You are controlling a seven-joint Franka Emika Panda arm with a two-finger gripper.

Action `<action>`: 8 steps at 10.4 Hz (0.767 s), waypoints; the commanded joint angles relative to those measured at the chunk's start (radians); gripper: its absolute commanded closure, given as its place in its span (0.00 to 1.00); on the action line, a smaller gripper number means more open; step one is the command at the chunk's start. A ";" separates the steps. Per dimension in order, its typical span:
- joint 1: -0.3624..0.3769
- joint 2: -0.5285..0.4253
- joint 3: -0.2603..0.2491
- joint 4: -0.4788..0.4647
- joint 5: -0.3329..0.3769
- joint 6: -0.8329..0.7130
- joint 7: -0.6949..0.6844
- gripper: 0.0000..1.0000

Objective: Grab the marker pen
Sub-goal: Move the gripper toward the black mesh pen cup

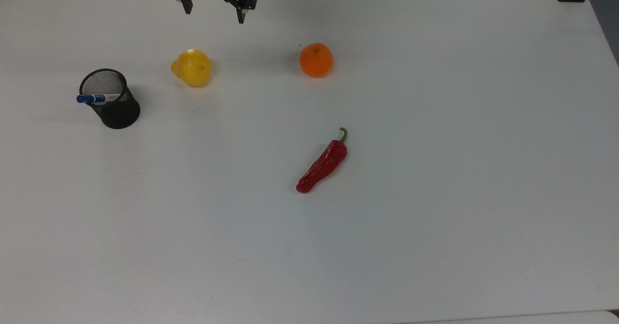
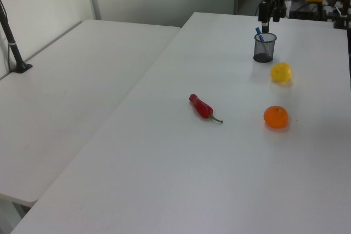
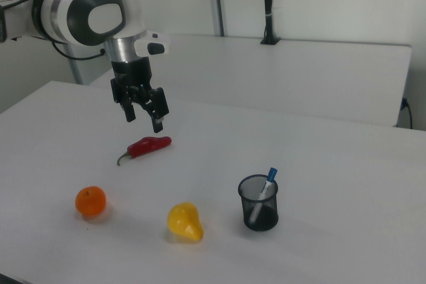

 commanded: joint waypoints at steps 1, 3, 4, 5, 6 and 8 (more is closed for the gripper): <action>0.000 -0.026 -0.010 -0.003 -0.013 -0.018 -0.014 0.00; -0.005 -0.026 -0.011 0.007 -0.004 -0.015 -0.015 0.00; -0.008 -0.026 -0.014 0.012 -0.002 -0.015 -0.008 0.00; -0.016 -0.026 -0.022 0.012 -0.002 -0.013 -0.013 0.00; -0.023 -0.026 -0.031 0.021 -0.002 0.006 -0.015 0.00; -0.033 -0.026 -0.074 0.032 -0.002 0.067 -0.015 0.00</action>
